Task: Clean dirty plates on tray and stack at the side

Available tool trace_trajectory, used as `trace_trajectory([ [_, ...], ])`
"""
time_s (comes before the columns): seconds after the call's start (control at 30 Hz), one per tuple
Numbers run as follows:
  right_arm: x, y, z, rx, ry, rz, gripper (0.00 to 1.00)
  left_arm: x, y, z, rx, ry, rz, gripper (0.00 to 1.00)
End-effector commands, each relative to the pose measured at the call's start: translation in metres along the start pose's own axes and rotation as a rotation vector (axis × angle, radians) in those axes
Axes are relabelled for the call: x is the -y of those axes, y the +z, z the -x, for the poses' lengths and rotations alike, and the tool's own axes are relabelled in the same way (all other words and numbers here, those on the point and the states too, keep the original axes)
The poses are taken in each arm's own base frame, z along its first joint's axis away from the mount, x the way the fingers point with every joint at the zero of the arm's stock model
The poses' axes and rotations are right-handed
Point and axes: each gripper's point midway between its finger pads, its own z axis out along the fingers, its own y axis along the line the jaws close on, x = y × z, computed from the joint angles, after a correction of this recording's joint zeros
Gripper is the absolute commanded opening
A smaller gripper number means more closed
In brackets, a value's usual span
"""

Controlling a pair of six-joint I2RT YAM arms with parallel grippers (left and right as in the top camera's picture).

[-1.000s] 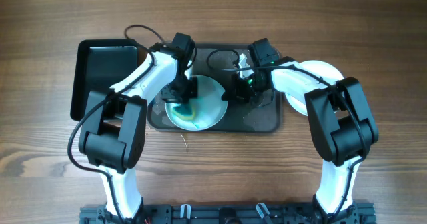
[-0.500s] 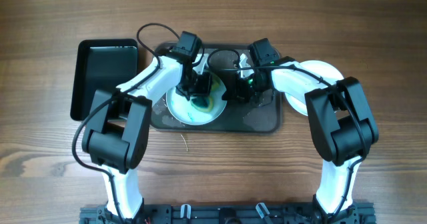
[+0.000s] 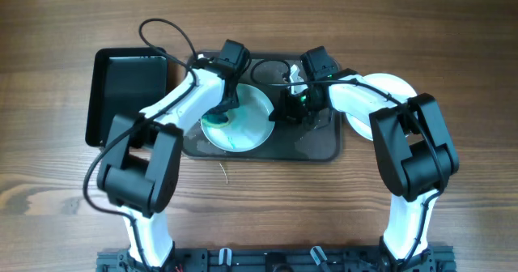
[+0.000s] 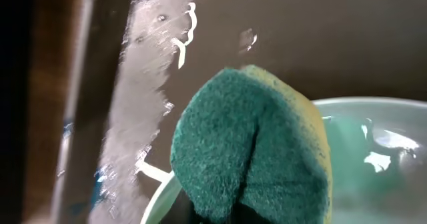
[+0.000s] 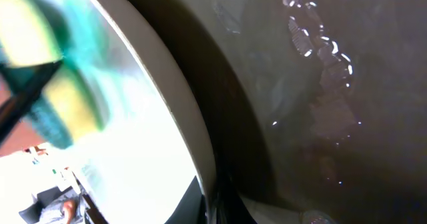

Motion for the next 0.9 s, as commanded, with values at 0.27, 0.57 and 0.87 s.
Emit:
trace_trajectory([
  [0.27,0.011,-0.050,0.004,0.144,-0.047,-0.254,0.04,-0.048,-0.045,0.020,-0.048,-0.139,-0.172,0.04],
  [0.57,-0.003,-0.159,0.006,0.495,-0.176,-0.707,0.04,-0.051,-0.044,0.021,-0.048,-0.148,-0.170,0.04],
  [0.87,-0.038,-0.227,-0.003,0.799,-0.340,-1.084,0.04,-0.051,-0.044,0.021,-0.048,-0.148,-0.170,0.04],
])
